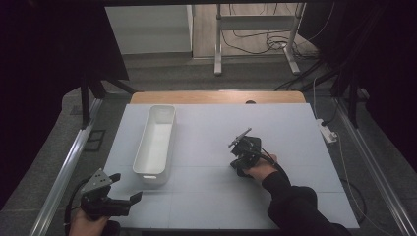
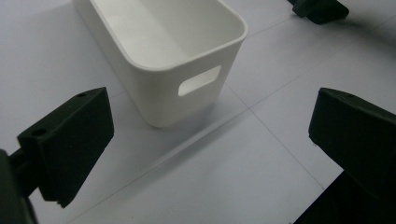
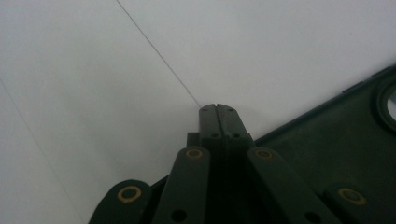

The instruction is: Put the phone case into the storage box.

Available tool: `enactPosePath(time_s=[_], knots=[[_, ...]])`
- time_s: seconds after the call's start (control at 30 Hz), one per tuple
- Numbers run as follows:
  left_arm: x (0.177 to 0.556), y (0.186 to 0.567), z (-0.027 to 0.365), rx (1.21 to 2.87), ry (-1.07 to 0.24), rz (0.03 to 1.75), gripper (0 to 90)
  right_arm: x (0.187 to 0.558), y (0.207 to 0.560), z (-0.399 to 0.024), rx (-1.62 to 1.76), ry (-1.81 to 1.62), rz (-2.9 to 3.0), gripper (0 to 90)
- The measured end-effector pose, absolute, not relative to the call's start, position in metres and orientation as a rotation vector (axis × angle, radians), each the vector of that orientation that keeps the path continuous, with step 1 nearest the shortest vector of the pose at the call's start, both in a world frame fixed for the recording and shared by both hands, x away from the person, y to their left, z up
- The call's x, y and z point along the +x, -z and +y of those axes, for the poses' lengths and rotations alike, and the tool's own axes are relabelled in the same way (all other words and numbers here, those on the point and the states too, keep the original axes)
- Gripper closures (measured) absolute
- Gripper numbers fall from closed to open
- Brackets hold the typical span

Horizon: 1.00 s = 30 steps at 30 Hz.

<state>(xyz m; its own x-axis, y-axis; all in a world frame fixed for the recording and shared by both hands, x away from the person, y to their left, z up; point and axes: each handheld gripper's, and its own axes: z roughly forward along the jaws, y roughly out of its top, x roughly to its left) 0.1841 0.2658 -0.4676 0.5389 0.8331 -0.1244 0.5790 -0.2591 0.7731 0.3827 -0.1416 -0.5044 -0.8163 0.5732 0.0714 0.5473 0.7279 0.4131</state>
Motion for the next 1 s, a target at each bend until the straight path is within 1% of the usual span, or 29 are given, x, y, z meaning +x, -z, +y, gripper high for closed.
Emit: enactPosePath(time_s=[0.4,1.0], knots=[[0.184,0.468,0.266,1.963,-0.396,1.143,0.8,0.375,0.503,-0.154,0.955,-0.640,2.858,89.3],[0.184,0.467,0.265,1.965,-0.397,1.143,0.8,0.371,0.501,-0.194,1.031,-0.645,2.831,89.3]])
